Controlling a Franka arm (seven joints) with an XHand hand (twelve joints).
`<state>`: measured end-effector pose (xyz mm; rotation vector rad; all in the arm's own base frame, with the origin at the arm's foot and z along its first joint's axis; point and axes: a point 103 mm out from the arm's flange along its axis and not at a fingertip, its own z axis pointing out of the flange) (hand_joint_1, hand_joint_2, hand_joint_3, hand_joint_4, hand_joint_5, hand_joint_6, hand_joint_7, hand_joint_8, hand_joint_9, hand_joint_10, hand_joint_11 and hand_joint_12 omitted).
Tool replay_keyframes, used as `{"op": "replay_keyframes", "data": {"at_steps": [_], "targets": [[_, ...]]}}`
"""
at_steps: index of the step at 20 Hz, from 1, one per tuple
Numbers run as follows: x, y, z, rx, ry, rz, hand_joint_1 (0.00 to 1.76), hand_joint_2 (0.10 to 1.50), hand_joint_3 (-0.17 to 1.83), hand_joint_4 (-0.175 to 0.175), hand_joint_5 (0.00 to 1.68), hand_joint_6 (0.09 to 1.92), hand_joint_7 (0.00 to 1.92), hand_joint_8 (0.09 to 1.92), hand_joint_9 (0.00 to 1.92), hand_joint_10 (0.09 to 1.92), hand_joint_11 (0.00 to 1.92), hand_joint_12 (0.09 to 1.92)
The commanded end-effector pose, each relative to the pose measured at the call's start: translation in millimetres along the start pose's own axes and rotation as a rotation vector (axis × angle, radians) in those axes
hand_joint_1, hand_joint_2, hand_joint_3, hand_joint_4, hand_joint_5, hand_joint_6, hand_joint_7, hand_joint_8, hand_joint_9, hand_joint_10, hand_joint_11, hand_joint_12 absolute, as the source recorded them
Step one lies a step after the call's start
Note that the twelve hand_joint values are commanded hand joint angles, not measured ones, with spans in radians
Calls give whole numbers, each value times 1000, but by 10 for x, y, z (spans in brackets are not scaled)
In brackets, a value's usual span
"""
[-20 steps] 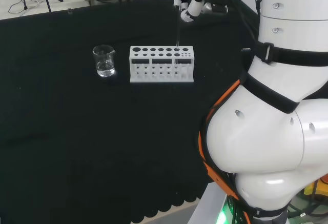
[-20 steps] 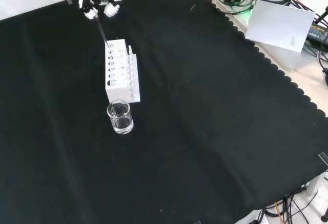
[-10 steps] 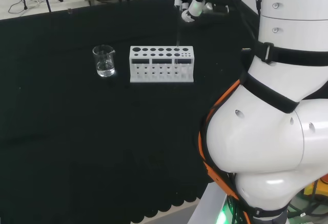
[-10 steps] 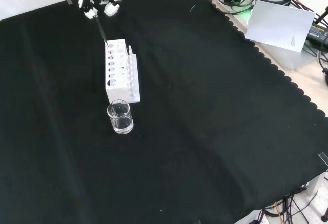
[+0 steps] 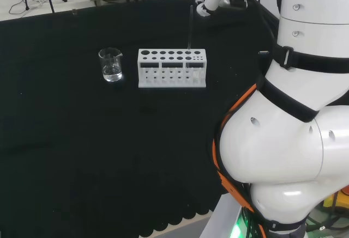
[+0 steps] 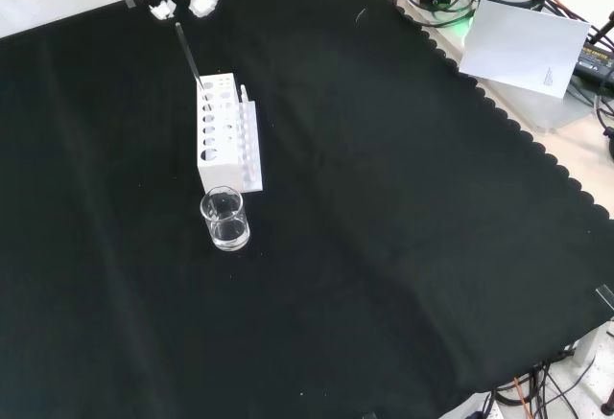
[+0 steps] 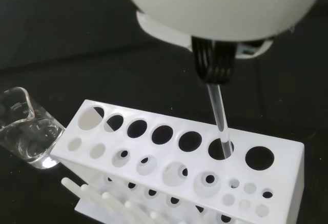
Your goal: Put the glass rod back on the white test tube rack.
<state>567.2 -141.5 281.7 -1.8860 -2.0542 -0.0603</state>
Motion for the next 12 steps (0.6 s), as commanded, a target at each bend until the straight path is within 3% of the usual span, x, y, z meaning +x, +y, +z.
{"op": "replay_keyframes", "data": {"at_steps": [1, 12], "targets": [[-20, -9, -26, -10, 0, 7, 1421, 373, 963, -175, 683, 975, 938, 785, 1724, 950, 1714, 1084], [-73, -58, -136, -44, 11, 23, 1420, 374, 967, -175, 672, 978, 924, 786, 1723, 954, 1714, 1090]]}}
